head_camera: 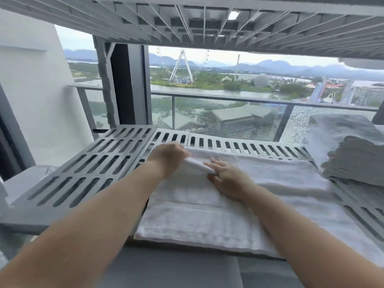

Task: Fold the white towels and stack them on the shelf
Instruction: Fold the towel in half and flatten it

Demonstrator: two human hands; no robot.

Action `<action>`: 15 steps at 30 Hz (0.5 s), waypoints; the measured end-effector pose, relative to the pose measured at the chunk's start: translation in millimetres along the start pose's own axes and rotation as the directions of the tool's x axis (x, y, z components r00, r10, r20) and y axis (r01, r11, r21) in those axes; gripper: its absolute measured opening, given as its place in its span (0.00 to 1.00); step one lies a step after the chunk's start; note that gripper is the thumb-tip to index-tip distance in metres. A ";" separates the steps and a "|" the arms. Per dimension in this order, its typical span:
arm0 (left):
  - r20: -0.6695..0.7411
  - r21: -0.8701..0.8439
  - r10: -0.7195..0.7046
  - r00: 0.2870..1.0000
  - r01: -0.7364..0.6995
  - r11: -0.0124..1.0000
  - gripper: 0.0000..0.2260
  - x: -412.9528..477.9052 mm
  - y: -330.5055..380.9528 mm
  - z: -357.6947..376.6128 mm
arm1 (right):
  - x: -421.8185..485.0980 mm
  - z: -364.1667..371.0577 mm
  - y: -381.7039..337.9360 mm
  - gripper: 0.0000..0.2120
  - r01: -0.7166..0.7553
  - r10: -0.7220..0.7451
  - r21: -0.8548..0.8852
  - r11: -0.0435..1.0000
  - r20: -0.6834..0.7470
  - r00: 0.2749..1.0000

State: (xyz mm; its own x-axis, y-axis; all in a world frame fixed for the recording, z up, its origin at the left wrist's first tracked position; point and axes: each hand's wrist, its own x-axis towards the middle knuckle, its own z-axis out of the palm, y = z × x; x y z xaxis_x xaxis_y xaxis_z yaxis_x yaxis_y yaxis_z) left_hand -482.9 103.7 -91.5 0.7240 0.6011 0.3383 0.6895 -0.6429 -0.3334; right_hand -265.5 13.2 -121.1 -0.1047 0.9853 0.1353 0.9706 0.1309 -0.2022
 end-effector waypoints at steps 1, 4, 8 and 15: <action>0.012 0.042 -0.001 1.000 0.001 0.999 0.18 -0.5 -0.3 1.0 | -0.9 -0.1 -0.5 0.25 -0.004 0.004 -0.015 1.000 0.022 1.000; 0.165 -0.094 -0.077 0.983 0.094 0.991 0.24 -8.6 2.4 4.3 | -3.6 -3.2 -4.8 0.27 0.000 0.002 -0.030 1.000 0.065 0.998; 0.182 -0.144 -0.216 0.959 0.243 0.959 0.23 -11.0 -13.9 -0.3 | -4.2 -6.9 -13.7 0.32 -0.004 0.004 0.014 1.000 -0.026 1.000; -0.102 0.037 -0.273 0.957 0.278 0.960 0.11 -0.5 -16.6 -17.4 | 0.7 -3.8 -18.3 0.23 -0.060 0.086 0.097 0.994 -0.289 0.953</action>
State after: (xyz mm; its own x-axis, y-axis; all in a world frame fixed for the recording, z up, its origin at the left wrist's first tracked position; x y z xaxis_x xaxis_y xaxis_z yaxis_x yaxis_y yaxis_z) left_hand -495.0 105.8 -70.8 0.5025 0.7023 0.5043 0.8638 -0.4327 -0.2582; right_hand -282.4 11.0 -113.6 0.0460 0.9186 0.3924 0.9495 0.0818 -0.3029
